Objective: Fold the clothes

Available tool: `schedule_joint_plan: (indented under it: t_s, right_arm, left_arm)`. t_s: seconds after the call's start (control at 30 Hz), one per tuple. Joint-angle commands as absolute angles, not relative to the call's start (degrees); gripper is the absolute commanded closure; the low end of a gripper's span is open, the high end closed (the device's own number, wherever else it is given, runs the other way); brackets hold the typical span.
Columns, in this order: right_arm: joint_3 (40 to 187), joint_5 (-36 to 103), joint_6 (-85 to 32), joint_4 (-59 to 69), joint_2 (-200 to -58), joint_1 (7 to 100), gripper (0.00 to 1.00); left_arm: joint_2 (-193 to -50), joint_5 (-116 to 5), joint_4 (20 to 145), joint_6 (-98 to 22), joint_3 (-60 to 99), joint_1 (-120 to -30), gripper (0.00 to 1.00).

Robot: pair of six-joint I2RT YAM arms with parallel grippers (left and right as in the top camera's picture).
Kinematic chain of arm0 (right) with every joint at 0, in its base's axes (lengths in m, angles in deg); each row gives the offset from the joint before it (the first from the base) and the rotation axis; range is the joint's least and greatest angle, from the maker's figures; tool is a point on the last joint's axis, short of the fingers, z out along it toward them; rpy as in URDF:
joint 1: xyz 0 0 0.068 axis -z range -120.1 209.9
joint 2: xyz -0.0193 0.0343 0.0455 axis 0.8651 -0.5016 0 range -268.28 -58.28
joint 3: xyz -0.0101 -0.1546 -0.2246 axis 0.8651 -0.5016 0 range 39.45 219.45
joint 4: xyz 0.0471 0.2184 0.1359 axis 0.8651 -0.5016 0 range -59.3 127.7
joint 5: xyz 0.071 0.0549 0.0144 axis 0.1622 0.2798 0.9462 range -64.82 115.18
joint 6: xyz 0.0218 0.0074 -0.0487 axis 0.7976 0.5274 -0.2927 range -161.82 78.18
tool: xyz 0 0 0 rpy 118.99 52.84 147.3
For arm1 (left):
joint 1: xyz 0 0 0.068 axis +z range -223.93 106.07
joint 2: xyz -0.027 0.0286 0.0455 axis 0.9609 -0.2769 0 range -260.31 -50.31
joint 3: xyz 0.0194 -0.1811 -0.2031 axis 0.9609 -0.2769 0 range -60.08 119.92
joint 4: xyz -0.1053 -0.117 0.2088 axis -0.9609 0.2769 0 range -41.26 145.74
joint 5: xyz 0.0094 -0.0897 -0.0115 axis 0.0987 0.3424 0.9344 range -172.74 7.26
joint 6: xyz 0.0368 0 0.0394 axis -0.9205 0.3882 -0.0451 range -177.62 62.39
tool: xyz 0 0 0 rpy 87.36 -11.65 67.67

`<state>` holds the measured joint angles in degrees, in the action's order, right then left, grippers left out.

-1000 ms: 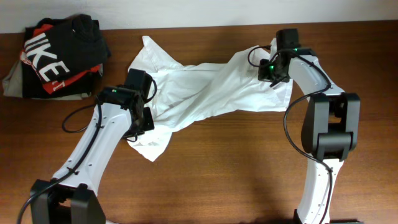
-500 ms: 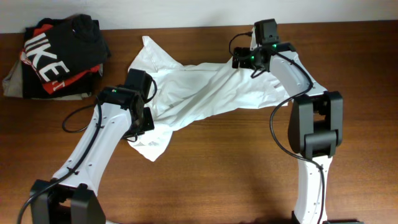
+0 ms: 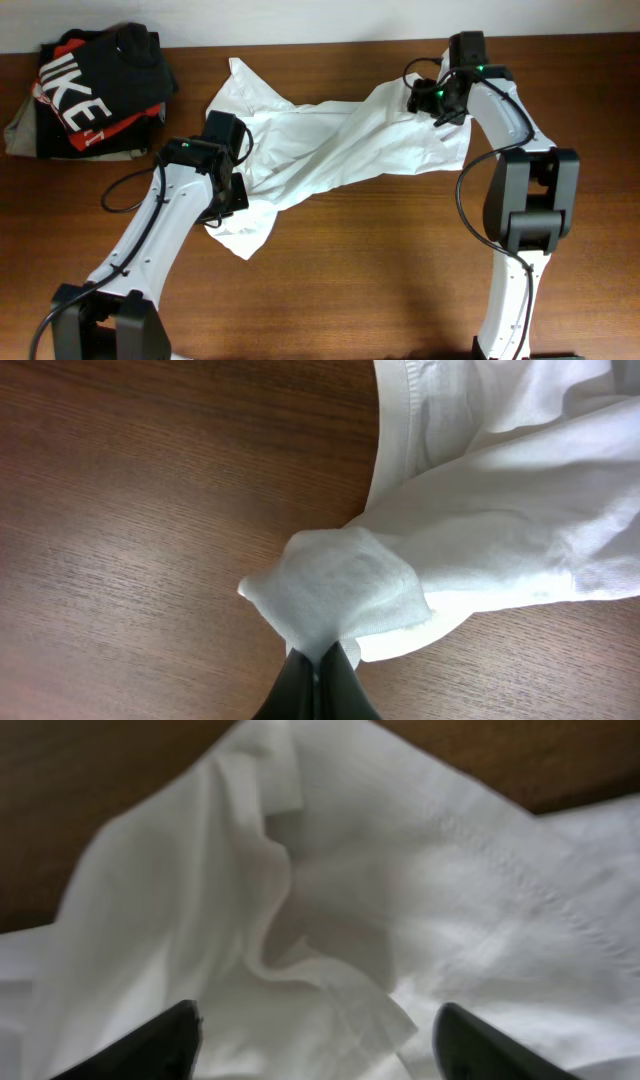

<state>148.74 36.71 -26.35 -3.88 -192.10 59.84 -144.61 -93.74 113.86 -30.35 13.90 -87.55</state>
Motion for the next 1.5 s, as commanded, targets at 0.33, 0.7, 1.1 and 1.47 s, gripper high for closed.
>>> schedule_joint_plan:
  t_s: [0.33,0.7,1.1,1.47]
  right_arm:
    - [149.6,37.0,-26.3,-8.6,-187.9,60.2,0.96]
    - [149.6,31.2,-26.5,-36.1,-151.7,60.4,0.96]
    - [149.6,24.2,-28.1,-49.7,-145.0,60.4,0.96]
    - [149.6,24.3,-28.3,-46.2,-175.9,60.3,0.96]
  left_arm:
    - [-143.2,-95.5,115.0,-29.8,14.0,-87.2,0.99]
    - [-92.6,-99.7,123.4,-29.8,14.0,-87.2,0.99]
    - [-106.5,-100.9,128.6,-24.6,14.0,-87.2,0.99]
    - [-154.2,-99.4,106.6,-23.5,14.0,-87.1,0.99]
